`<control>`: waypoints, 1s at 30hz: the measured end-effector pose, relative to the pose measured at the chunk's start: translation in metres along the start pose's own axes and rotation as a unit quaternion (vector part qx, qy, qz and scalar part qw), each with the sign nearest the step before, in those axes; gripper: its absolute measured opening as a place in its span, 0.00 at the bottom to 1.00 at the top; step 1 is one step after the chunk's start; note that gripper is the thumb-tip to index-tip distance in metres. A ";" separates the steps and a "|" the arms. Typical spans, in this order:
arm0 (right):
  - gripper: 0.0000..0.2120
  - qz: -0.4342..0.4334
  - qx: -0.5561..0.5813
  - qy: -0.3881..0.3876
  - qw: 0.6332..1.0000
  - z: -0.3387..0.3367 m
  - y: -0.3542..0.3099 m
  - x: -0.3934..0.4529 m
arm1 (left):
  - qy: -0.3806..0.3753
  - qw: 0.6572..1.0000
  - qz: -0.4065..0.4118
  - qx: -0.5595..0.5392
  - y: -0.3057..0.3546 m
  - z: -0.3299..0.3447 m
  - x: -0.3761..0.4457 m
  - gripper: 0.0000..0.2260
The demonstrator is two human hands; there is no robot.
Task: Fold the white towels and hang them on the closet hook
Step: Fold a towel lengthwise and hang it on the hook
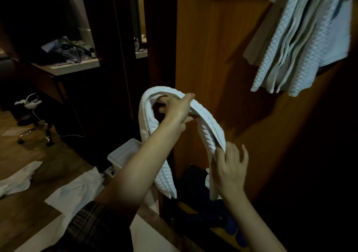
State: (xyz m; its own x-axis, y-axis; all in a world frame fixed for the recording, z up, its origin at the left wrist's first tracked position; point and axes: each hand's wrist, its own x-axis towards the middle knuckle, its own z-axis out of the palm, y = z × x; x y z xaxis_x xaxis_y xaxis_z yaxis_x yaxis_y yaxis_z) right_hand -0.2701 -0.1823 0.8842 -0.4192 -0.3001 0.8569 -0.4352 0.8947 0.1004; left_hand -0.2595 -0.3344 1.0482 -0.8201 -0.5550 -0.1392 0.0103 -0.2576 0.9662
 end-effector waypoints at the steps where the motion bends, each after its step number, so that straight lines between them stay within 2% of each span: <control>1: 0.15 -0.020 0.006 0.007 1.000 0.001 0.004 -0.003 | 0.003 1.000 -0.010 -0.012 0.001 -0.004 0.004 0.36; 5: 0.04 -0.071 0.038 -0.003 0.997 0.002 0.020 -0.005 | 0.020 0.993 -0.046 -0.107 0.007 -0.015 0.009 0.27; 10: 0.12 -0.133 0.104 -0.015 0.986 -0.008 0.029 -0.002 | 0.105 0.984 -0.042 -0.137 0.001 -0.027 0.022 0.28; 14: 0.06 -0.184 0.090 0.055 0.977 -0.018 0.050 0.000 | 0.170 0.979 -0.032 -0.107 -0.020 -0.046 0.035 0.25; 15: 0.03 -0.197 0.078 0.056 0.976 -0.020 0.057 0.002 | 0.171 0.980 -0.036 -0.096 -0.028 -0.049 0.036 0.23; 17: 0.04 -0.210 0.055 0.029 0.976 -0.018 0.069 0.002 | 0.174 0.978 -0.049 -0.103 -0.044 -0.051 0.035 0.22; 18: 0.04 -0.198 0.051 0.009 0.979 -0.016 0.073 0.001 | 0.177 0.976 -0.055 -0.113 -0.050 -0.050 0.034 0.21; 20: 0.15 -0.129 0.049 -0.027 0.990 -0.011 0.074 -0.002 | 0.174 0.970 -0.071 -0.150 -0.057 -0.045 0.033 0.20; 21: 0.17 -0.100 0.046 -0.036 0.993 -0.009 0.074 -0.004 | 0.160 0.967 -0.082 -0.183 -0.058 -0.043 0.032 0.19; 23: 0.09 -0.075 0.035 -0.031 0.996 -0.008 0.077 -0.003 | 0.118 0.954 -0.098 -0.259 -0.058 -0.037 0.031 0.15; 25: 0.18 -0.034 0.037 -0.035 0.998 -0.005 0.083 0.001 | 0.084 0.938 -0.107 -0.320 -0.055 -0.029 0.026 0.10; 27: 0.17 0.039 0.026 -0.077 0.996 -0.008 0.088 0.007 | 0.072 0.930 -0.106 -0.344 -0.054 -0.019 0.023 0.09; 28: 0.16 0.115 0.004 -0.138 0.984 -0.011 0.088 0.009 | 0.073 0.932 -0.100 -0.340 -0.054 -0.013 0.021 0.09; 29: 0.18 0.216 -0.024 -0.206 0.954 -0.011 0.088 0.010 | 0.075 0.936 -0.096 -0.330 -0.055 -0.006 0.019 0.10; 30: 0.25 0.327 -0.036 -0.286 0.900 -0.016 0.086 0.012 | 0.076 0.941 -0.093 -0.315 -0.055 0.000 0.016 0.12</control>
State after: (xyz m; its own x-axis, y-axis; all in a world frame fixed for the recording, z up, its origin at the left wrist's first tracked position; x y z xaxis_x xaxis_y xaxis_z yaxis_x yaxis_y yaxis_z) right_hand -0.2998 -0.1034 0.9107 -0.9178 0.1951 0.3458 0.0978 0.9552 -0.2793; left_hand -0.2736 -0.3291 0.9926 -0.7507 -0.5477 -0.3694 0.2511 -0.7537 0.6074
